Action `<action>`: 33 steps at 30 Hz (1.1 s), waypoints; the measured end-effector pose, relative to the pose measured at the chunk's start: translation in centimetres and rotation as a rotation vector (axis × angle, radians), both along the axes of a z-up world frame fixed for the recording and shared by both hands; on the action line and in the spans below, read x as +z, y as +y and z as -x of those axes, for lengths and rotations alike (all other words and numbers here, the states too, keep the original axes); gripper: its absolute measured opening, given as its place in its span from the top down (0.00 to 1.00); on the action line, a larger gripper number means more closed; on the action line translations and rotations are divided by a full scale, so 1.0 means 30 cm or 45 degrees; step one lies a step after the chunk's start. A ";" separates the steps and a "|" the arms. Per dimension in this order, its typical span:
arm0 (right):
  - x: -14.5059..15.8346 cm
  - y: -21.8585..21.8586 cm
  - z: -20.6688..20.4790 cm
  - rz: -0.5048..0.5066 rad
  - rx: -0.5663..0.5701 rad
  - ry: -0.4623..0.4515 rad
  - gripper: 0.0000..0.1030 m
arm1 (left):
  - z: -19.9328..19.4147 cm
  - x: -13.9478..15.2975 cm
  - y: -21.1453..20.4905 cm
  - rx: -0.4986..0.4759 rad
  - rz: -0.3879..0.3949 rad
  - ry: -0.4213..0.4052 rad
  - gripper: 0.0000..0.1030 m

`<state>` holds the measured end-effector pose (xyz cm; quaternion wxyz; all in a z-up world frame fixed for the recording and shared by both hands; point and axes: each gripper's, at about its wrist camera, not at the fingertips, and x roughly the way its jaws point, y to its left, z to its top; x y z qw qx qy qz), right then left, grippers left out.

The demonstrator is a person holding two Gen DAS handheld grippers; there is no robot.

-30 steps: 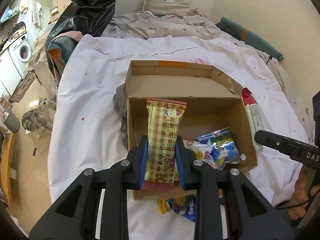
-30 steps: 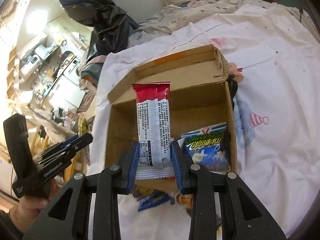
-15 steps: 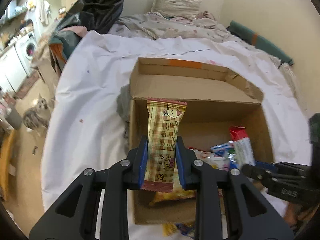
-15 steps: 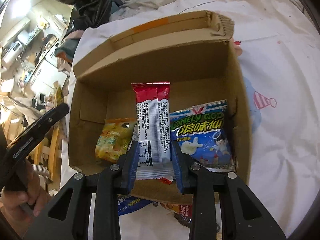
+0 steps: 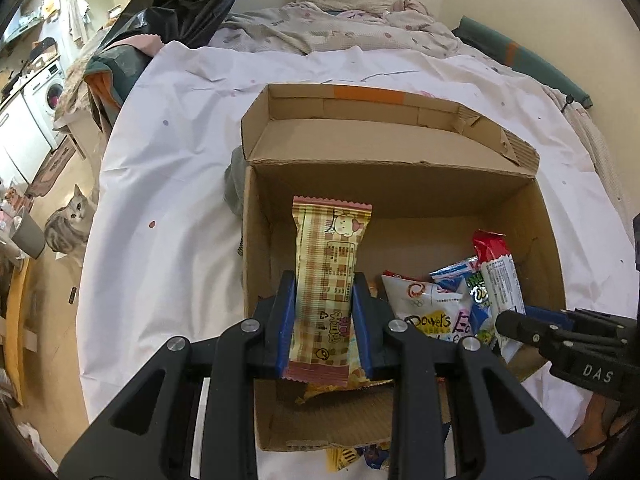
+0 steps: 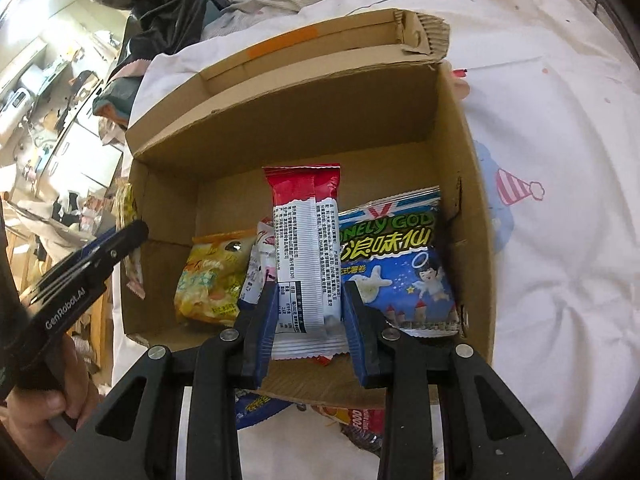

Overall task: Organize snacks
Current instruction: 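Grasp the white-and-red bar with the right tool while the left tool carries the wafer bar over the box, then open both tools to drop the two bars into the box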

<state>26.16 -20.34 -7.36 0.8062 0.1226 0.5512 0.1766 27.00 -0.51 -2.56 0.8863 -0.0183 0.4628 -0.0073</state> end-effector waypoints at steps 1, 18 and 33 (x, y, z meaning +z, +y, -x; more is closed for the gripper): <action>-0.003 -0.002 -0.001 -0.001 -0.002 0.005 0.68 | 0.003 0.000 -0.004 -0.003 0.000 0.004 0.77; -0.005 0.005 -0.007 -0.013 -0.027 -0.002 0.34 | 0.006 -0.001 -0.003 -0.010 0.073 0.047 0.21; 0.016 0.020 -0.016 -0.001 -0.029 -0.045 0.32 | 0.026 0.015 0.002 -0.008 0.057 0.009 0.21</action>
